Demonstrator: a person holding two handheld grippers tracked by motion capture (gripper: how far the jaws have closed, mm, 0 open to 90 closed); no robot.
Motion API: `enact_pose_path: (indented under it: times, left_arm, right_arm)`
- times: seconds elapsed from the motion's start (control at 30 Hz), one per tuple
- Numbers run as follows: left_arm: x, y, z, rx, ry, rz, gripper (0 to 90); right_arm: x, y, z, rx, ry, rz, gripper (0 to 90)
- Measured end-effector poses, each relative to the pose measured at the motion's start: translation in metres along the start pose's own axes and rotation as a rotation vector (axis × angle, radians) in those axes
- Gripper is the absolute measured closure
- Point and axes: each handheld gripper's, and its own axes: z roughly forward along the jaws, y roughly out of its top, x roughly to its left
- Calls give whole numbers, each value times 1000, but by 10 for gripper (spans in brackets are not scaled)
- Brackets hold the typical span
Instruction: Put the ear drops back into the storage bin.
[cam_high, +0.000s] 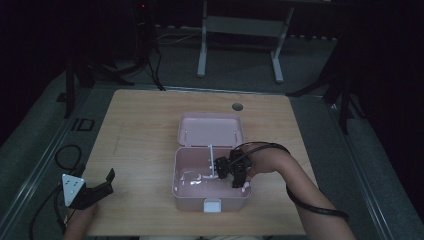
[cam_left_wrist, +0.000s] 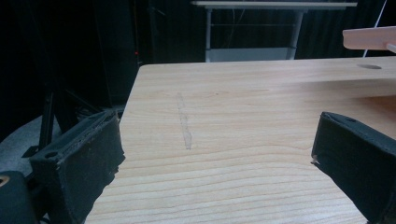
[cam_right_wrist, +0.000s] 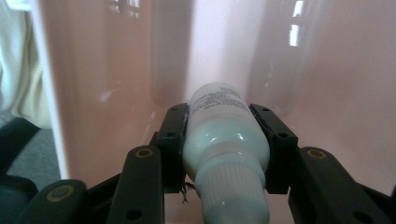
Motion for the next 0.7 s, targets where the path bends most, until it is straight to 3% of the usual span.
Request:
enact_pose_path:
  times: [0.37,0.7]
  left_arm:
    - [0,0,0,-1,-2,-1,20]
    - [0,0,0,-3,-7,-1,20]
  right_arm:
    - [2,12,33,40,44,-23,596]
    - [-4,15,56,79,29,0,596]
